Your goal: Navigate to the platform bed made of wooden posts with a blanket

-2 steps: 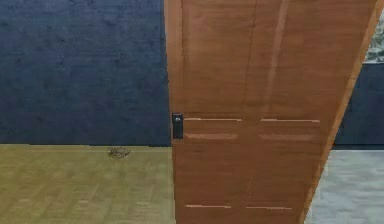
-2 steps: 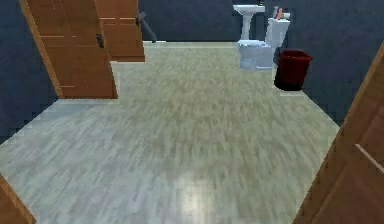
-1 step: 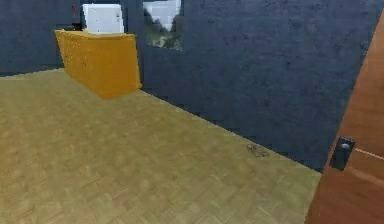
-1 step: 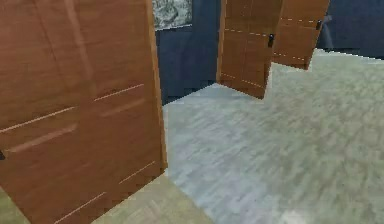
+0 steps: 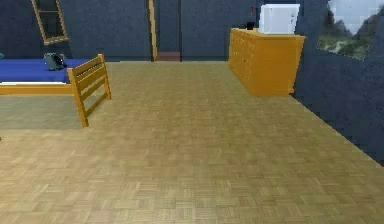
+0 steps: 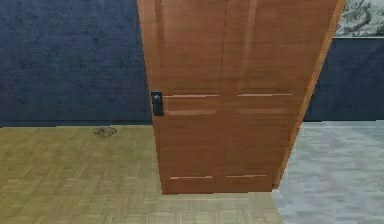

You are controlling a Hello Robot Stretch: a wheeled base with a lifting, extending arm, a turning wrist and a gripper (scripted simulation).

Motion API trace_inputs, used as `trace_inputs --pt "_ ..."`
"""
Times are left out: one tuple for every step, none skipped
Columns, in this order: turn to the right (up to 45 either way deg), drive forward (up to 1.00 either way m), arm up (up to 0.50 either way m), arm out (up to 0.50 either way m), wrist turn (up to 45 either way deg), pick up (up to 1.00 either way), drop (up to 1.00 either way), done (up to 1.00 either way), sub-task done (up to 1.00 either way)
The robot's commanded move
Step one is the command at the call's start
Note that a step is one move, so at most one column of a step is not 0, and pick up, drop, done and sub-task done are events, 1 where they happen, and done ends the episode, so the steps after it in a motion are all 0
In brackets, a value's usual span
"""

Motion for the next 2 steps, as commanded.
trace_inputs --pt "0.0 0.40 0.00 0.00 0.0 0.00 0.00 0.00 0.00" --pt "-6.0 0.00 0.00 0.00 0.0 0.00 0.00 0.00 0.00"
